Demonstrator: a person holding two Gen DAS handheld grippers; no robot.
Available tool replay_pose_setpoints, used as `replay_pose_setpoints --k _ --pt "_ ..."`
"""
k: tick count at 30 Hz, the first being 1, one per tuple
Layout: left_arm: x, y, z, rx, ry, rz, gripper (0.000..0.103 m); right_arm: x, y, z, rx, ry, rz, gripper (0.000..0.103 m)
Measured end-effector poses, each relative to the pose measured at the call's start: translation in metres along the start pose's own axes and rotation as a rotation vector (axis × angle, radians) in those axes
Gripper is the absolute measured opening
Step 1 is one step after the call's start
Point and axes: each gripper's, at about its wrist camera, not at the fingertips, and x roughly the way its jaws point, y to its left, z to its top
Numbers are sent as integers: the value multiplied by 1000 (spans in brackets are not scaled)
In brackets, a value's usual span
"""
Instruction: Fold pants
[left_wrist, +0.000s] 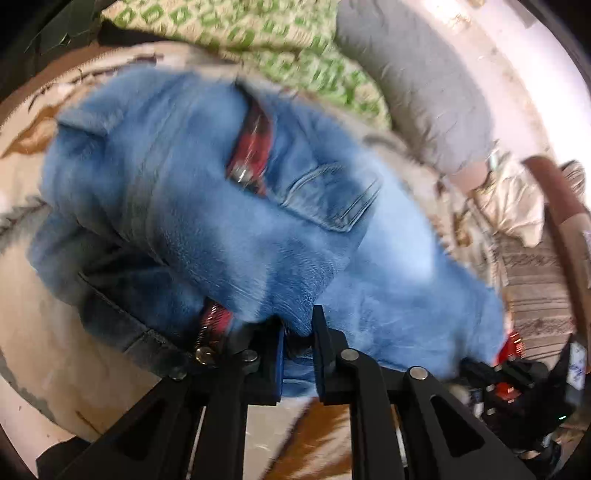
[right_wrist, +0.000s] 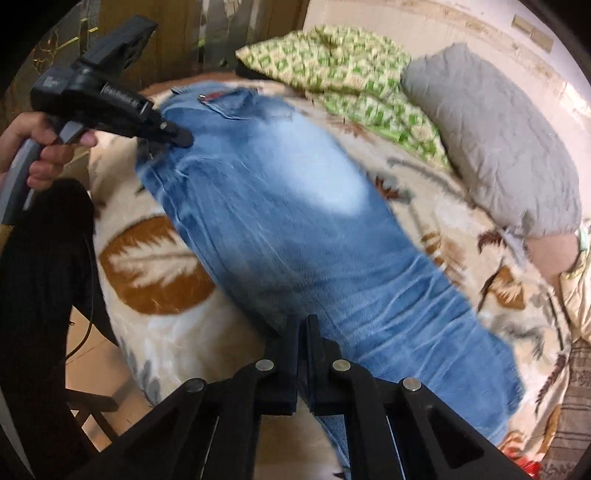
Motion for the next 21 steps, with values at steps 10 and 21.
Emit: replay_pose_setpoints --k 10,21 --pt "-52 -52 -9 268 -88 5 94 -64 -36 -27 254 -146 -68 91" --pt "-15 -232 33 985 87 -365 94 -110 -73 -144 1084 -281 -86 91"
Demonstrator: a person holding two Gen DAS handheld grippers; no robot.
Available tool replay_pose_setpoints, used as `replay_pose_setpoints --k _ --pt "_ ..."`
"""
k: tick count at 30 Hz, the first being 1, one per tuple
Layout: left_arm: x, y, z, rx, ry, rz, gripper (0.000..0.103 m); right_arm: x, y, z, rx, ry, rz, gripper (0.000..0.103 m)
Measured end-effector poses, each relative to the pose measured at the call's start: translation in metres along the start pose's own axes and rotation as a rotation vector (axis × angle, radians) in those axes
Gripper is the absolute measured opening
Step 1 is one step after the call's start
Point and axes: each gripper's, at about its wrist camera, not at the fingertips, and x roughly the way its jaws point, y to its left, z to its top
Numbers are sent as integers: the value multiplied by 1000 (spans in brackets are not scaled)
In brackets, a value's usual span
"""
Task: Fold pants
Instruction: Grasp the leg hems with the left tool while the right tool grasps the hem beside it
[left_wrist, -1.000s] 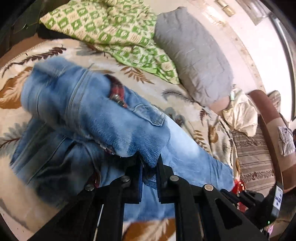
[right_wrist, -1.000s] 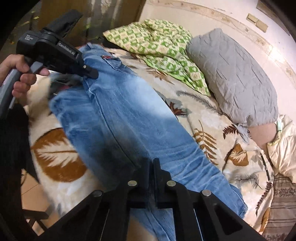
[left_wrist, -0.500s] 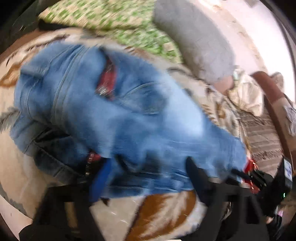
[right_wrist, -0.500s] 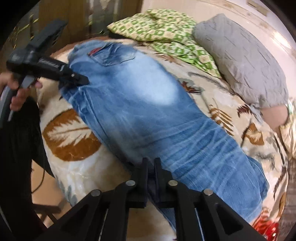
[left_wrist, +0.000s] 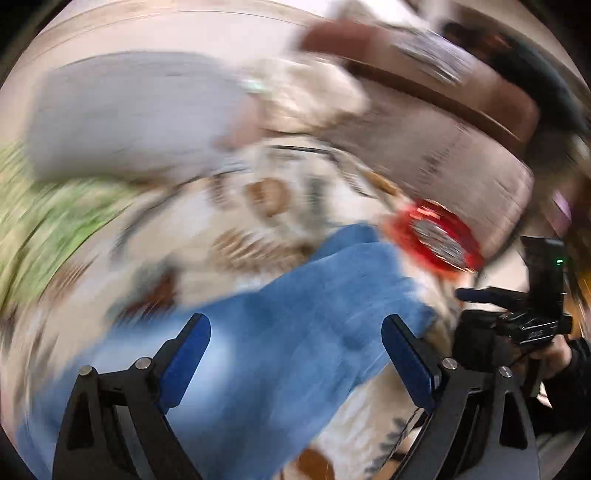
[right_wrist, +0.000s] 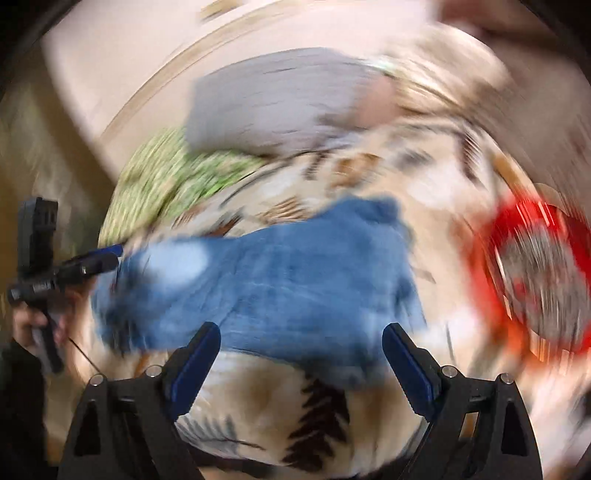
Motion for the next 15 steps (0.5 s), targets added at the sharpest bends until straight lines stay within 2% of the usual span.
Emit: replay_pose_setpoints --k 1,4,6,11,15 --pt "17 -6 19 52 42 -41 94 -3 -6 -6 49 -17 -16 91" --pt "55 -26 53 146 113 -95 94 1 -19 -19 177 -21 -13 91" --pt "86 -45 72 211 171 -128 94 7 -22 -22 213 -18 -15 91" --pt "141 -101 84 441 266 -177 94 19 -35 -26 310 -24 -30 91" --pt "175 -124 85 530 340 -190 94 26 -50 -33 379 -13 -3 91"
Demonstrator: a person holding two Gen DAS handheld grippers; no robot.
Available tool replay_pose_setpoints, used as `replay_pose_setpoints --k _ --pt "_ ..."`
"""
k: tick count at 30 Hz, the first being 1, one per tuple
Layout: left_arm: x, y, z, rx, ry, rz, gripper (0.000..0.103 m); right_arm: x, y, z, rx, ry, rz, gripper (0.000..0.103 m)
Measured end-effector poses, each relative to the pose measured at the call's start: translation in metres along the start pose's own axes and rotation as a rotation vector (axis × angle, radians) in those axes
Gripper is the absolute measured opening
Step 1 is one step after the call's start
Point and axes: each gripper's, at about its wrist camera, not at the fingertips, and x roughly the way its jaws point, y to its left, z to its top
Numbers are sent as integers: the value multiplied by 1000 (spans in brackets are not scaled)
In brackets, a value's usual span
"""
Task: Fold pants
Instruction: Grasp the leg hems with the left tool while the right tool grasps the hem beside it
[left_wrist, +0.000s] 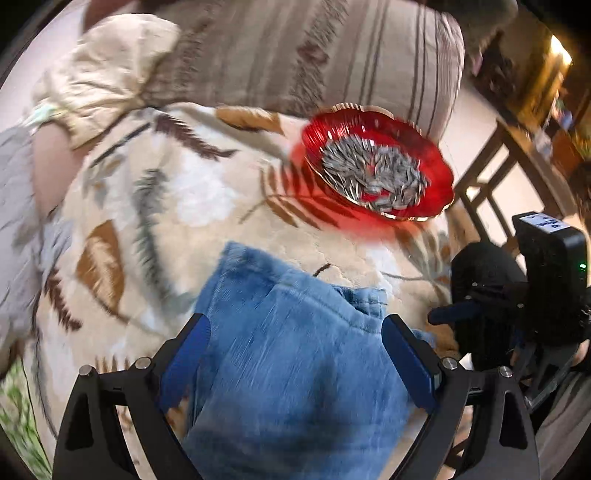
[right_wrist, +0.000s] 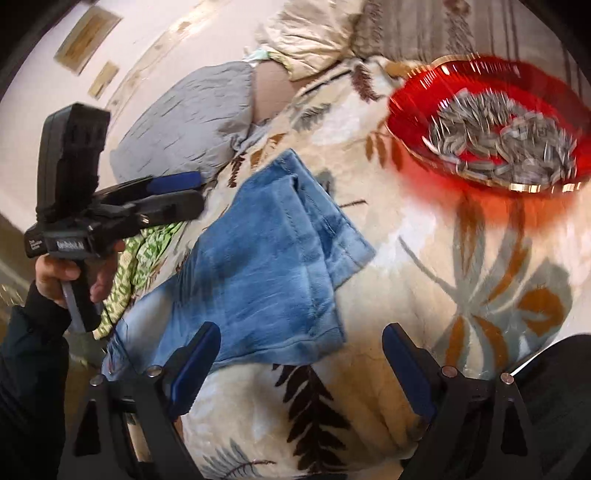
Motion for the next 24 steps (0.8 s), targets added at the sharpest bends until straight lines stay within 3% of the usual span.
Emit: replay_pose_setpoints --k 3,6,8,10,12,16,20,22,24 --pt "14 -1 5 8 35 -28 94 6 -5 -4 8 10 14 90" --pt "25 -3 9 20 68 -39 90 8 -4 -5 0 -3 24 82" --pt "32 -4 9 28 98 -31 69 9 -3 -5 -6 -5 36 72" --pt "39 -4 9 22 131 -1 20 12 0 -4 -24 6 32 37" --pt "41 -3 5 19 147 15 7 14 3 -3 -41 -5 27 30" --pt "16 -5 0 25 66 18 3 1 17 -1 -112 -53 27 26" --pt "-27 7 10 -34 -78 39 3 -24 40 13 -215 -148 19 25" --pt "-36 14 17 -58 -112 36 3 -34 44 27 -241 -198 7 25" --pt "-30 23 25 -80 -99 56 3 -30 40 42 -234 -184 -14 25"
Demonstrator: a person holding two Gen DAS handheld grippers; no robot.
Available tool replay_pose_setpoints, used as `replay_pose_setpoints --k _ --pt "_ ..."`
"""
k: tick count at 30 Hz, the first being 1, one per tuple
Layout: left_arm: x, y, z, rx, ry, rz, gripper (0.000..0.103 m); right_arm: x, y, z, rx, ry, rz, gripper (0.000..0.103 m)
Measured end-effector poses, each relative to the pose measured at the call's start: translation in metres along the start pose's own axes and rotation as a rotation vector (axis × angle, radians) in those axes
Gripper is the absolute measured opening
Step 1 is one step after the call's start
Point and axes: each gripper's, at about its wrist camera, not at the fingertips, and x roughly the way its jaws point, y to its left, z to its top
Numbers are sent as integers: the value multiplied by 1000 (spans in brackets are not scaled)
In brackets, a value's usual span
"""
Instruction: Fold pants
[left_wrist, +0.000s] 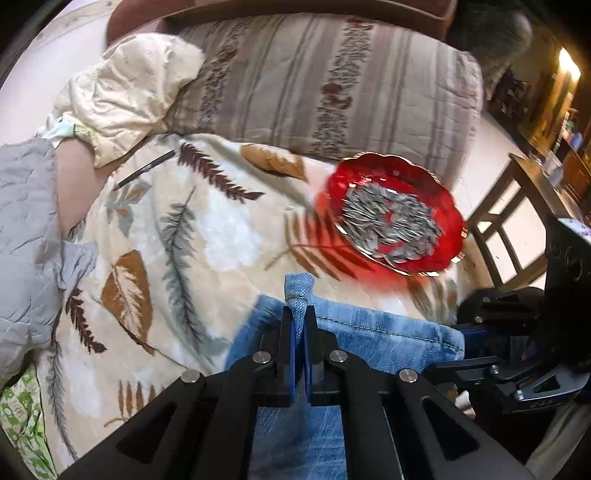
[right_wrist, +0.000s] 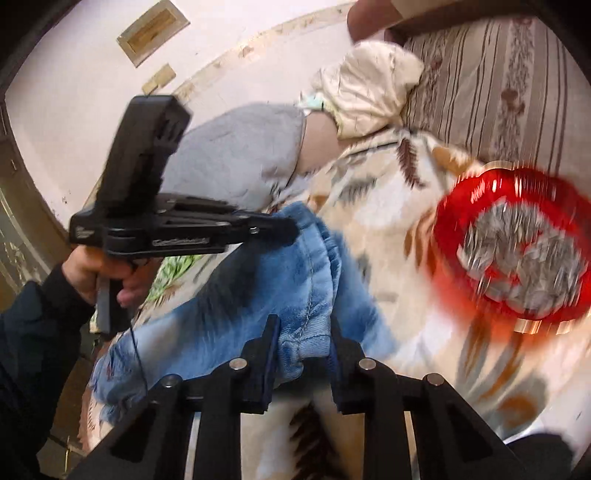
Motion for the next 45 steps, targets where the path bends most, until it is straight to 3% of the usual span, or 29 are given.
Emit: replay_pose_setpoints --k 4,6,8,9,10,11,13,14,19,22,32,35,40,45 --pt "50 9 -3 -34 119 43 4 42 -19 -6 18 130 -56 26" --pt "71 11 -10 -48 163 69 8 58 -32 -13 47 201 -83 31" --pt "77 13 -14 -67 174 79 10 59 -37 -15 64 199 -66 42" --pt "75 14 -15 -79 168 58 18 56 -36 -13 49 194 -79 73" --pt "70 14 -17 -85 160 38 33 52 -33 -12 28 182 -124 91" --pt "62 15 -16 -95 149 14 45 44 -31 -11 12 152 -139 91" --pt "38 14 -18 -118 103 46 95 32 -24 -9 -21 134 -141 91" --pt "29 13 -19 -128 80 87 99 28 -24 -8 -33 128 -148 91" --pt "-39 29 -51 -256 -18 161 99 4 4 -7 -137 80 -143 91" --pt "-86 39 -89 -365 -77 240 99 -5 28 -6 -231 51 -138 91" --pt "-225 33 -268 -804 -205 517 99 9 129 14 -549 34 70 91" --pt "-242 21 -324 -938 -230 583 99 22 162 21 -623 67 170 91" --pt "-254 3 -416 -1171 -274 620 99 44 214 23 -745 115 271 91" --pt "-251 -11 -472 -1286 -283 644 99 64 259 16 -801 153 327 91"
